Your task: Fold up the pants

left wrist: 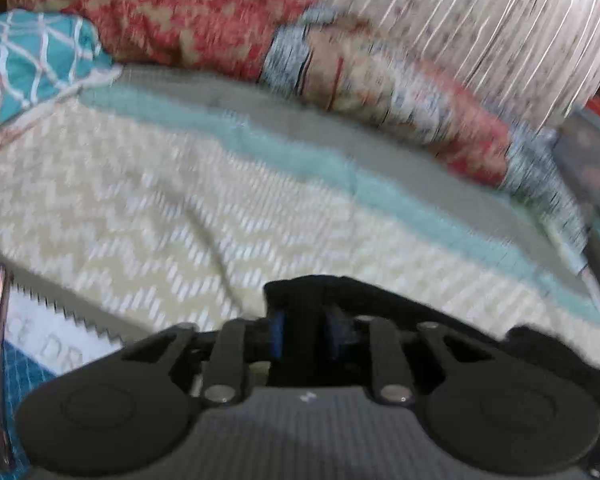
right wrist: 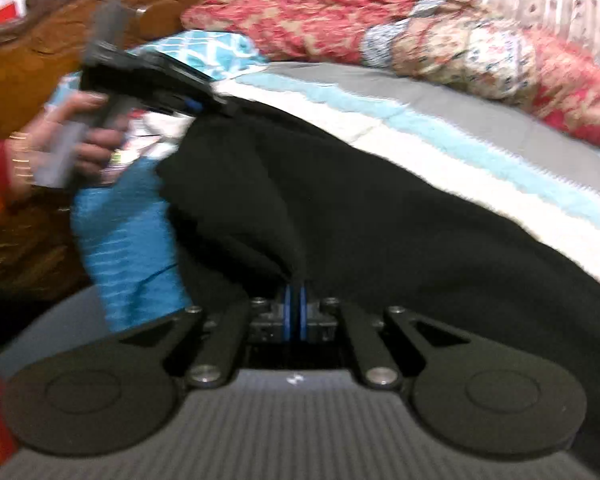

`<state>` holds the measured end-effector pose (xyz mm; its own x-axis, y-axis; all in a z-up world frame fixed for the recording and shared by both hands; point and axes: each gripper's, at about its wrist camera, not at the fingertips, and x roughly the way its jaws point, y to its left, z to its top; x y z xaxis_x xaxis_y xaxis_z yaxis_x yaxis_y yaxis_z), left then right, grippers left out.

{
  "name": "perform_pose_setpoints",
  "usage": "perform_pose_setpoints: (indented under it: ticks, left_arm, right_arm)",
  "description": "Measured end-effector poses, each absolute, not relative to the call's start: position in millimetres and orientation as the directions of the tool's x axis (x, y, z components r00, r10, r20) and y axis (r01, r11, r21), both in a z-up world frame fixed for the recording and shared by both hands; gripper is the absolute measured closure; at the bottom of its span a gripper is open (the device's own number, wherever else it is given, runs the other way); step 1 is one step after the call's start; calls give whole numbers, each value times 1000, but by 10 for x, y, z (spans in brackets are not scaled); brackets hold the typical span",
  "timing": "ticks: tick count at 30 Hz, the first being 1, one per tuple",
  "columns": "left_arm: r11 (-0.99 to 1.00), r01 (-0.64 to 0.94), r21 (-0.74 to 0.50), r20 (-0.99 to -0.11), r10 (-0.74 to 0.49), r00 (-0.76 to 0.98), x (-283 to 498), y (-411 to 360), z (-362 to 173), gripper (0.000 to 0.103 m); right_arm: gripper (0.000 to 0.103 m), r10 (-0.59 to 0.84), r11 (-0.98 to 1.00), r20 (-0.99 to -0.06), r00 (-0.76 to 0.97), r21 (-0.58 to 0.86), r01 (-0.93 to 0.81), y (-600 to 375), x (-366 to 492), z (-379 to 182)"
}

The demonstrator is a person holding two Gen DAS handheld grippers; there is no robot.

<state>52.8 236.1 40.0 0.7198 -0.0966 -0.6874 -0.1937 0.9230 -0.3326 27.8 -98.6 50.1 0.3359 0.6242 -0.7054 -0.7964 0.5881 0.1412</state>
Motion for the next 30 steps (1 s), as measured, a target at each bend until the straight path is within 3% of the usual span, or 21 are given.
perform_pose_setpoints:
  ticks: [1,3,5,7,8,14,20,22,24,27,29,30]
  left_arm:
    - [925,-207,-318,-717,-92,691,530,2336,309,60]
    - [921,-215,-324,-740,-105,664,477,2329,226,58]
    - [908,-234,-349,-732,-108,673,344,2370,269,47]
    - [892,-259,-371,-709,-92,699,118,2466,356,45]
    - [880,-267,-392,-698,-95,710,9,2538,394,45]
    - [802,-332,-496,-671,-111,733,-503,2810,437,43]
    - [735,-333,-590,-654,-194,731,-780,2796,285,43]
    - [714,-324,-621,-645,-230,729,-801,2759,226,43]
    - [687,-312,-656,-636,-281,718,-779,2715,152,42]
    - [674,-290,-679,-620,-316,718,-721,2577,102,26]
    - [664,-270,-697,-599,-334,727,-657,2496,121,9]
    - [648,-265,-714,-589,-352,727,-623,2468,119,7]
  right_arm:
    - [95,599,592,-735,320,136,-795,-954,267,388]
    - [90,536,585,-801,265,127,-801,-861,235,153]
    - [89,537,580,-794,284,104,-808,-853,203,145]
    - [71,560,584,-776,290,122,-803,-851,238,294]
    - [57,573,590,-757,314,115,-799,-874,220,373]
    - [44,670,494,-649,361,27,-869,-454,138,630]
    - [40,696,333,-653,299,-75,-940,321,15,399]
    - [43,644,312,-688,333,-161,-936,506,19,224]
    - [88,581,361,-713,393,-207,-909,497,90,171]
    - [89,633,553,-713,301,143,-821,171,516,305]
    - [89,659,637,-692,295,304,-708,-44,736,296]
    - [89,674,657,-679,290,373,-655,-138,810,265]
